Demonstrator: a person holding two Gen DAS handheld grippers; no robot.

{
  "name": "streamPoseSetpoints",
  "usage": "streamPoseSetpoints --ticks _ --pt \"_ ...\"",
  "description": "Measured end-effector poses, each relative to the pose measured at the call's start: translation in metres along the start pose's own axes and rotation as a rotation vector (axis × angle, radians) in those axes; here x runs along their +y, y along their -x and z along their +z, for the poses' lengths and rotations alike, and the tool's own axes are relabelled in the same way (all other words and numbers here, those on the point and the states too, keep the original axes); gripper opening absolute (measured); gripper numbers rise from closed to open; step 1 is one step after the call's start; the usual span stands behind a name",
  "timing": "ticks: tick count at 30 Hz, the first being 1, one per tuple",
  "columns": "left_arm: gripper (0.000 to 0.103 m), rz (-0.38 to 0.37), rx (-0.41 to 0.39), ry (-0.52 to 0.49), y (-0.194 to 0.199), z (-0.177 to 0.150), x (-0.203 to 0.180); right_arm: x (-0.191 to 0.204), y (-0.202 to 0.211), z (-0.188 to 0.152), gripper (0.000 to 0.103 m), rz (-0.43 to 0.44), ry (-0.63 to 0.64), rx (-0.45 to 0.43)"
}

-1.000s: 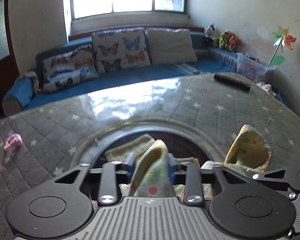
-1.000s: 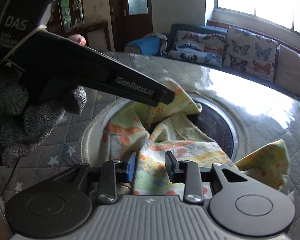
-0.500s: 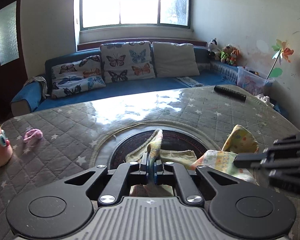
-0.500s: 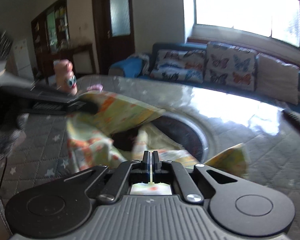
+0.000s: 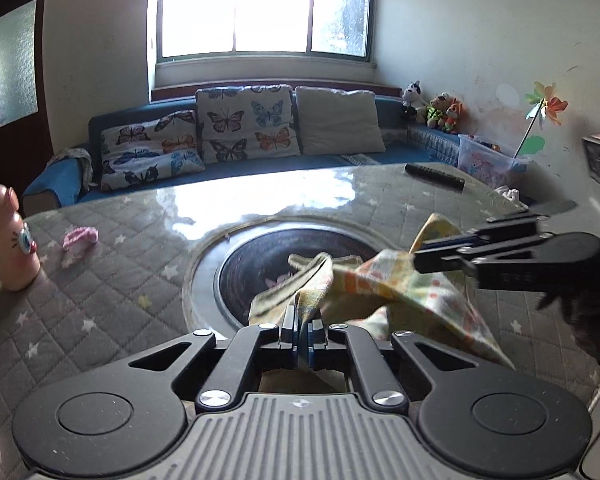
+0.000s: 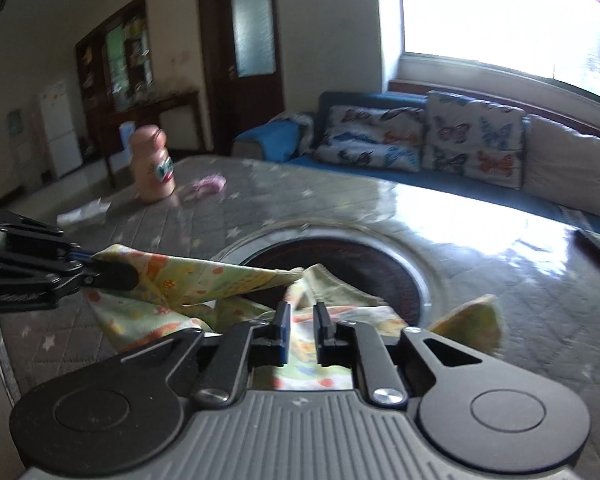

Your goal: Fold clothes

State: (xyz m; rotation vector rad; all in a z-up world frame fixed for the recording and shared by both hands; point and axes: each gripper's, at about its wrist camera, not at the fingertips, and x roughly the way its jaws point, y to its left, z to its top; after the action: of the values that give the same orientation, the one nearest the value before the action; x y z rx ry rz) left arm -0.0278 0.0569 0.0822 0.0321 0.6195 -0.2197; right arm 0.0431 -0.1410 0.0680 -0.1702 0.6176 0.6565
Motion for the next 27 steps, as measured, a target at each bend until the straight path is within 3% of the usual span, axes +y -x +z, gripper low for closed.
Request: streamPoseSetpoints --ticks 2,7,9,10,19,27 --pt "0.005 0.003 0.016 0.015 0.002 -0.007 0.002 0.009 -0.018 -0.002 0.032 -0.006 0.025 0.029" --pt "0.005 0.001 0.050 0.060 0.004 -0.024 0.007 0.011 -0.054 -0.011 0.030 -0.023 0.022 0.094" --pt "0.005 0.008 0.063 0.078 0.004 -0.030 0.011 0.007 -0.057 -0.015 0.004 -0.022 0.005 0.102" --pt "0.005 0.011 0.070 0.087 0.004 -0.032 0.013 0.004 -0.055 -0.017 0.003 -0.027 -0.006 0.099" --pt "0.004 0.041 0.125 0.137 0.005 -0.054 0.029 -0.042 0.034 -0.031 0.002 -0.171 -0.088 -0.038" --pt "0.004 0.088 0.141 0.154 0.013 -0.061 0.041 -0.087 0.103 -0.065 0.002 -0.383 -0.207 -0.055"
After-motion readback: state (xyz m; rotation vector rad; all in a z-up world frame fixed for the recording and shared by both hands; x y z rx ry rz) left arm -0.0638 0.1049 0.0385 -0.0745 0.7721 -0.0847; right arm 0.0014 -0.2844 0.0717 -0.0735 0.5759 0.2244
